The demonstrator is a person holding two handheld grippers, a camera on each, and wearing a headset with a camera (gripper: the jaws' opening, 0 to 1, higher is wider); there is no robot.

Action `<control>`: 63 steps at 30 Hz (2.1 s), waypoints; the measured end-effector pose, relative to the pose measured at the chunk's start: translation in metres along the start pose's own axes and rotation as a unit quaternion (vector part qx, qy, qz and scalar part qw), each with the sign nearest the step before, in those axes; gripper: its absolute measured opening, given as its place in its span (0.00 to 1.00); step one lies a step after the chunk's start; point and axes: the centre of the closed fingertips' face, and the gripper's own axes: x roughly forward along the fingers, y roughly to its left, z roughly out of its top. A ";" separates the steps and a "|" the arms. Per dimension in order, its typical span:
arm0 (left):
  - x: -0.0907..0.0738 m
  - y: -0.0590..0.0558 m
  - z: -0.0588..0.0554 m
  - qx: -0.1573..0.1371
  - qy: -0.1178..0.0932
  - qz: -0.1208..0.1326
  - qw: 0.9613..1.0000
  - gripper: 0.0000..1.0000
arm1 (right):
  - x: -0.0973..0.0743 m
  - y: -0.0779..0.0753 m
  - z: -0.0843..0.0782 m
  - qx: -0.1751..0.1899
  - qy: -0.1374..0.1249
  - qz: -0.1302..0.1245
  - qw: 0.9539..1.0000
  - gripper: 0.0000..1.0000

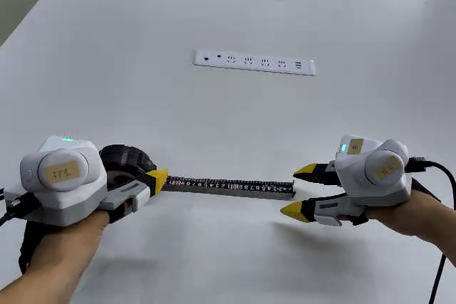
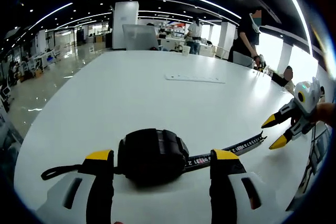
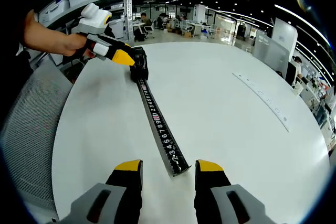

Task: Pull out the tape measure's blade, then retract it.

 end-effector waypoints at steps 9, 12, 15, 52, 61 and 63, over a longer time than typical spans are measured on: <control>0.006 0.006 -0.002 -0.009 0.008 0.012 1.000 0.66 | 0.007 -0.009 -0.004 -0.019 0.021 0.015 0.999 0.28; 0.008 0.007 -0.003 -0.014 0.012 0.013 1.000 0.65 | 0.009 -0.011 -0.007 -0.020 0.027 0.020 0.999 0.24; 0.009 0.008 -0.005 -0.017 0.015 0.017 1.000 0.64 | 0.011 -0.011 -0.009 -0.021 0.032 0.028 0.999 0.24; 0.025 0.015 -0.015 -0.040 0.048 0.036 0.997 0.63 | 0.018 -0.010 -0.017 -0.079 0.073 0.070 0.992 0.11; 0.025 0.015 -0.015 -0.041 0.048 0.045 0.997 0.62 | 0.017 -0.009 -0.017 -0.086 0.075 0.068 0.991 0.10; 0.025 0.016 -0.015 -0.043 0.053 0.049 0.996 0.61 | 0.017 -0.010 -0.018 -0.086 0.076 0.067 0.991 0.10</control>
